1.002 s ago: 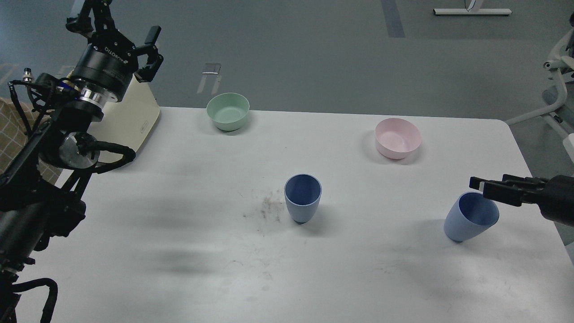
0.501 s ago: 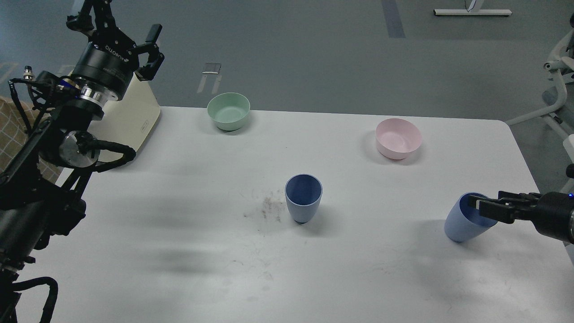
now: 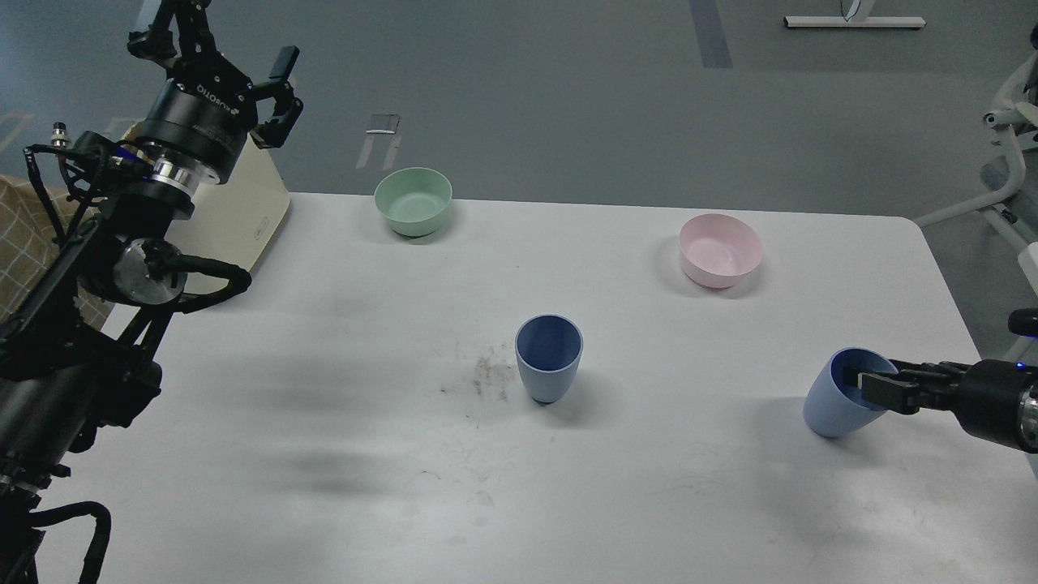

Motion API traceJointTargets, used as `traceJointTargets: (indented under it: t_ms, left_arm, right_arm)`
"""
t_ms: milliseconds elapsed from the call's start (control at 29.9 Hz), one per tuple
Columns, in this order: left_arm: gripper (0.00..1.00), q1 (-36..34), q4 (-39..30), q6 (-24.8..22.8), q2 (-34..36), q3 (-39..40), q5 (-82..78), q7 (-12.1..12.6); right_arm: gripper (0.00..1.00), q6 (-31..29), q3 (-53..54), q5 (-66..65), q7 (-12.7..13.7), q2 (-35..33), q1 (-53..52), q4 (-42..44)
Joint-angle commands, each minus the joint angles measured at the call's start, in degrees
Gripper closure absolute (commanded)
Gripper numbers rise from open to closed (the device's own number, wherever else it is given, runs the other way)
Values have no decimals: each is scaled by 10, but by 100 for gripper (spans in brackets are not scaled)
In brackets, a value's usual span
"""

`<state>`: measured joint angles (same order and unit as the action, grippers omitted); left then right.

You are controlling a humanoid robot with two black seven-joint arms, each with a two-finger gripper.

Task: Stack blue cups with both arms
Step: 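Reach the right gripper to the tilted blue cup and grasp its rim, then lift the blue cup with the right gripper and swing it over the standing cup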

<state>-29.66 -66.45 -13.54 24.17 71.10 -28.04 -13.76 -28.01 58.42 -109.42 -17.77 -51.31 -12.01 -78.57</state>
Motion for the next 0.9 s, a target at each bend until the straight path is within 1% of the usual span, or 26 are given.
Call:
traceJointTargets:
  t_ms: [0,67,100,367,468,535,568,635,735,869]
  left_arm:
    - [2,1,0,0,0,0,0,0]
    - [2,1,0,0,0,0,0,0]
    - [2,1,0,1,0,0,0,0]
    - [2,1,0,0,-1,-1,-2,0]
    - [2,1,0,0,-1,-1,-2,0]
    - [2,0,0,0,-2,-2,-2,0]
    - [2,0,0,0,-3,-3,-2,0]
    - [2,0,0,0,-8,-3,-2,0]
    - [2,0,0,0,-11,-3,-2,0]
    - [2,1,-1,-1,-10,-2,-3,0]
  right_arm:
    - [88,0,-1,0,5,-2,1,-1]
    - [92,0,-1,1,5,-3,1,-1]
    - [100,0,0,1,5,-2,1,0]
    - [100,0,11,11,0,4,-6,7]
    - [100,0,42,13,-1,5,-13,4]
    - [100,0,88,13,-1,8,-21,4]
    - [100,0,113,14,-1,16,-27,3]
    - [100,0,129,19,-1,33,-49,-3]
    - [100,0,122,26,-1,45,-99,-18]
    - [100,0,105,34,1,101,-162,-43]
